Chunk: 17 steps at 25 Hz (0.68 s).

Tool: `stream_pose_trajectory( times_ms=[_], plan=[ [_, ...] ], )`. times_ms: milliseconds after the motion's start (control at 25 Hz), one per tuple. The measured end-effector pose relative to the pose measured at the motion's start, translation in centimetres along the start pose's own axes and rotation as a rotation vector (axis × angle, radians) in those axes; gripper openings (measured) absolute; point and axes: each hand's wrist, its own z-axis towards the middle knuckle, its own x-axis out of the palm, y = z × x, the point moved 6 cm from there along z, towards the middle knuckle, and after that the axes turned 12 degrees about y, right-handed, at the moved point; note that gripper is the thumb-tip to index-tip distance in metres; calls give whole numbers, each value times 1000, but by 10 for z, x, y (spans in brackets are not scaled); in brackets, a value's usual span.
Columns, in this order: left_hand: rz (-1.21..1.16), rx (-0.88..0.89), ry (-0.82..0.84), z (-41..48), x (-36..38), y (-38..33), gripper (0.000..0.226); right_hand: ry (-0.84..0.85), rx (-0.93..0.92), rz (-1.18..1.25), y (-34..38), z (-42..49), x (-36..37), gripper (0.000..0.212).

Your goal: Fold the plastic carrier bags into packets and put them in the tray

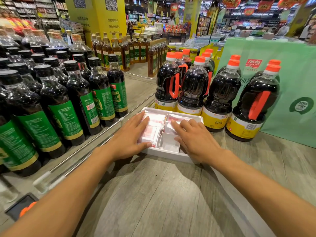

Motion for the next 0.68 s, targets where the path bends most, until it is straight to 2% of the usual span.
stream_pose_trajectory(
  times_ms=[80, 160, 280, 360, 480, 600, 680],
  plan=[
    [-8, 3, -12, -1, -2, -2, 99, 53, 14, 53, 0, 0, 3, 60],
    [-12, 3, -31, -3, -3, -4, 99, 37, 39, 207, -4, 1, 4, 56],
    [-20, -1, -54, -5, -3, -5, 97, -163, 137, 641, -22, -3, 1, 42],
    [-20, -2, -58, -5, -2, -4, 96, -218, 219, 741, -29, -7, 2, 34],
    [-20, 2, -67, -6, -2, -3, 94, -171, 224, 682, -22, -3, 1, 36],
    [9, 0, -81, -6, -3, -4, 93, -93, 170, 341, -9, -2, 1, 44],
    [31, 2, -90, -7, -4, -5, 93, -114, 187, 245, -2, -12, -2, 53]
  ],
)
